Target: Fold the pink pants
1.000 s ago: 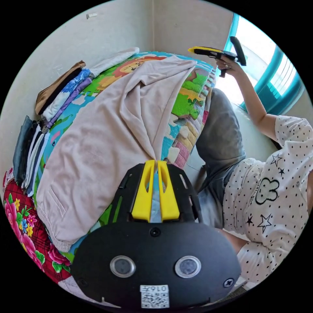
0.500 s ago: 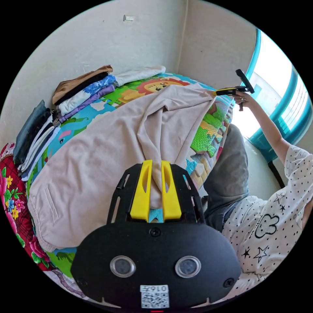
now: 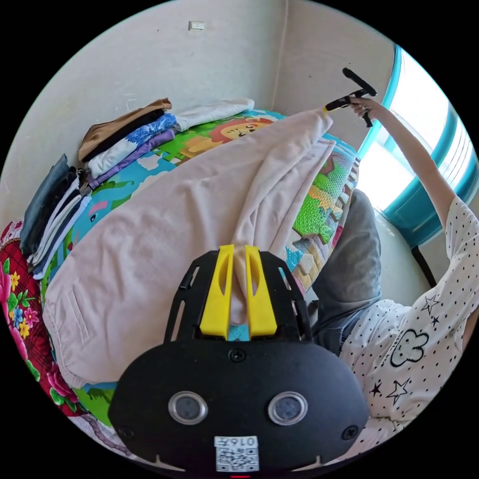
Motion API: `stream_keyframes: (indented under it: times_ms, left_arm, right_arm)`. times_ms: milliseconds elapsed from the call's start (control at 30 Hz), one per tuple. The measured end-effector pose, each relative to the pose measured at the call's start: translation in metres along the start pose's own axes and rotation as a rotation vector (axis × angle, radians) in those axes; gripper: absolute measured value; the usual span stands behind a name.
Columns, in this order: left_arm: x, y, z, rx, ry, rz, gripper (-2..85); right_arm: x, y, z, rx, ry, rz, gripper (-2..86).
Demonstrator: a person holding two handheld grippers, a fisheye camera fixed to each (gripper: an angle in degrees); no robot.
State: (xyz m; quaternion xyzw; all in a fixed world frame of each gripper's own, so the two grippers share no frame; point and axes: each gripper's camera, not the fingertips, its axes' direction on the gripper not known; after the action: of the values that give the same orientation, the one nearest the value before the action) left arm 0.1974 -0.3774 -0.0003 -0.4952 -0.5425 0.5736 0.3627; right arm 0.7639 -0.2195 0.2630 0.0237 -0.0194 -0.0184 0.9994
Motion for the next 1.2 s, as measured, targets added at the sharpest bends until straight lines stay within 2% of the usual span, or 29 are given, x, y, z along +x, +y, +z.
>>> stream_keyframes:
  times_ms: [100,167,367,567,800,967,1200]
  left_arm:
    - [0.003,-0.005,0.003,0.002,0.015,0.005,4.2]
    - [0.006,-0.007,0.005,-0.005,0.013,0.015,4.1]
    - [0.008,-0.009,0.006,-0.002,0.008,0.013,4.1]
    - [0.012,-0.009,0.006,-0.001,0.000,0.016,4.0]
    - [0.015,-0.011,0.010,0.001,0.003,0.020,3.9]
    - [0.017,-0.011,0.014,0.002,0.002,0.026,3.9]
    - [0.016,-0.010,0.024,-0.010,-0.003,0.030,3.9]
  right_arm:
    - [0.032,0.010,0.069,-0.195,0.152,0.156,5.8]
    - [0.039,0.024,0.095,-0.223,0.223,0.168,7.9]
    - [0.041,0.070,0.147,-0.140,-0.051,0.118,9.0]
    - [0.052,0.091,0.212,-0.186,-0.153,0.199,8.0]
    - [0.039,0.101,0.234,-0.118,-0.121,0.197,2.5]
    - [0.020,0.101,0.255,-0.167,-0.070,0.162,1.1]
    - [-0.009,0.102,0.260,-0.126,0.015,0.112,0.0]
